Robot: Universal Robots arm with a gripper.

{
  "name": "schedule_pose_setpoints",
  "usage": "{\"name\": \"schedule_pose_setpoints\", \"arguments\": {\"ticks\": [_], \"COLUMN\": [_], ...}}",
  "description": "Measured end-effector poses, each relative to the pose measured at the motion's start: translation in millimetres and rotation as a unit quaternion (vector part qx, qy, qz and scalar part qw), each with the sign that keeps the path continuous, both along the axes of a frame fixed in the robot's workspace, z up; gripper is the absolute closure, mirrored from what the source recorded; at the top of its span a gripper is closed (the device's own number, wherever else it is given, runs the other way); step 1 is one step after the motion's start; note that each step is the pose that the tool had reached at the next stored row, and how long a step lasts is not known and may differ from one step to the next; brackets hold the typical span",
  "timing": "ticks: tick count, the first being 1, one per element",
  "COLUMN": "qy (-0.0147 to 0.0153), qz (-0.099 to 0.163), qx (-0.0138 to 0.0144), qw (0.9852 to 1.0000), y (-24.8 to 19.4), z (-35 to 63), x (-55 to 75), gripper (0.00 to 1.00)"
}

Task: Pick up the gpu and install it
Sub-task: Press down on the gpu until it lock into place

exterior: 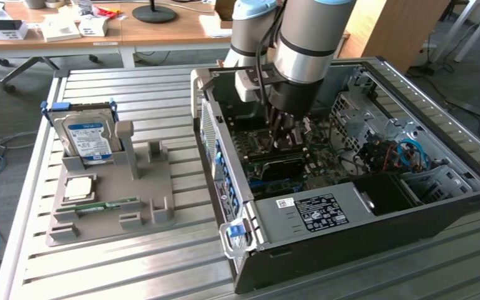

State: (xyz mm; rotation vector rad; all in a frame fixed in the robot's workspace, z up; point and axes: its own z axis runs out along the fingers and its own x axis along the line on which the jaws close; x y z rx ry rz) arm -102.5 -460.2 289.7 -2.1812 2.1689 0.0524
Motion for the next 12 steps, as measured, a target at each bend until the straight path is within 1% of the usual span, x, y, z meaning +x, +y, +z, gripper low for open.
{"name": "schedule_pose_setpoints", "arguments": {"ticks": [7, 12], "qy": [0.0000, -0.0001], "qz": [0.000, 0.000], "qx": [0.0001, 0.0001], "qw": [1.0000, 1.0000], "y": [0.0, 0.0], "z": [-0.1, -0.1], "x": [13.2, 14.9], "gripper": [0.89, 0.89]}}
